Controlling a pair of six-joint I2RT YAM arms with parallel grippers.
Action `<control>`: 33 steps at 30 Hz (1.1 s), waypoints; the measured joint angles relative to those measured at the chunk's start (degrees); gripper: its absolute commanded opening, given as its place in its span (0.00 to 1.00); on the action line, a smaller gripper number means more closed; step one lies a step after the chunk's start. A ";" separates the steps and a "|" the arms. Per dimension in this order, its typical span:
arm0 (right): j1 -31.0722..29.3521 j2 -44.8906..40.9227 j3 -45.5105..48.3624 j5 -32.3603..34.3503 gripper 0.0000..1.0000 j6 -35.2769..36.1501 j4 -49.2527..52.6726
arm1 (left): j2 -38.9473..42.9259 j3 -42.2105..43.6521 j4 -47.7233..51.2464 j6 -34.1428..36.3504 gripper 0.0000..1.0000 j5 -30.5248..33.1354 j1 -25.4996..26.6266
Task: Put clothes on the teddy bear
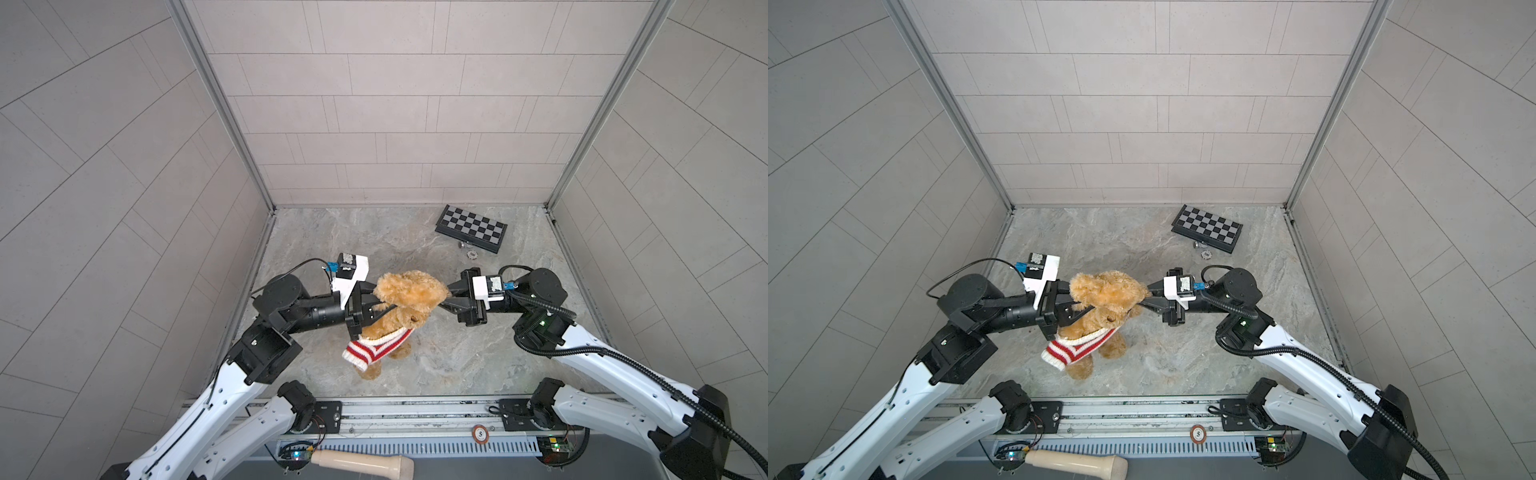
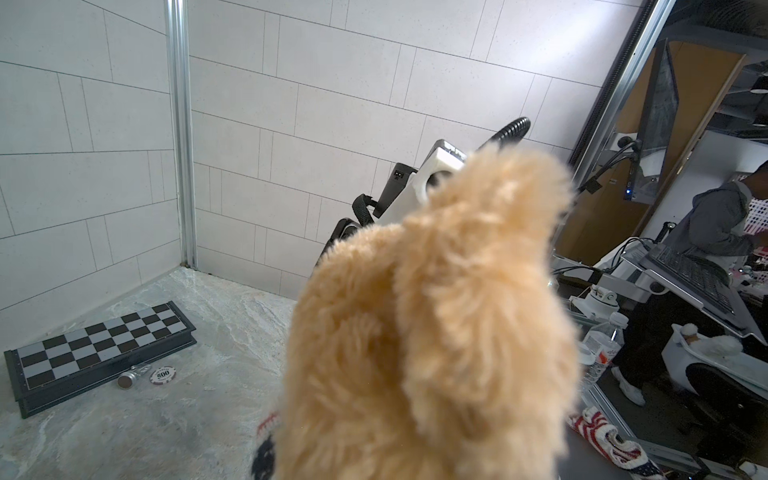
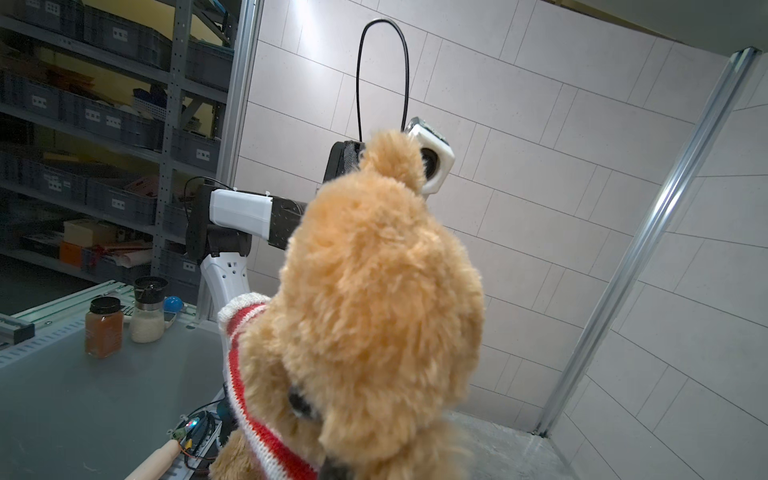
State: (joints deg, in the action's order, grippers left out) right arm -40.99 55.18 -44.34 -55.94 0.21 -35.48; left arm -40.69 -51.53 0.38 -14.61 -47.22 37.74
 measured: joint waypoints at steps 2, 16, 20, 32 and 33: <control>0.02 -0.50 -0.46 0.13 0.00 1.49 2.38 | 0.00 -0.04 0.39 0.13 0.34 0.46 0.00; -0.70 -1.81 -7.67 7.17 0.00 14.60 27.65 | 1.73 -11.54 27.80 16.96 1.00 17.42 0.04; -1.79 -0.52 -10.45 11.19 0.00 18.95 34.97 | -0.59 -17.22 36.57 22.40 1.00 20.61 0.04; -6.78 4.52 -18.05 24.02 0.00 27.21 50.84 | -12.26 -25.18 44.52 29.20 0.96 22.29 5.99; -7.08 4.52 -18.23 24.70 0.00 27.58 51.58 | -13.05 -25.18 44.59 29.46 0.93 22.47 6.12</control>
State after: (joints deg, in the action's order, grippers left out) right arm -48.07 59.70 -62.57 -31.24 27.79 16.10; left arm -53.74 -76.71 44.97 14.85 -24.75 43.86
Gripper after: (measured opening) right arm 0.092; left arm 0.970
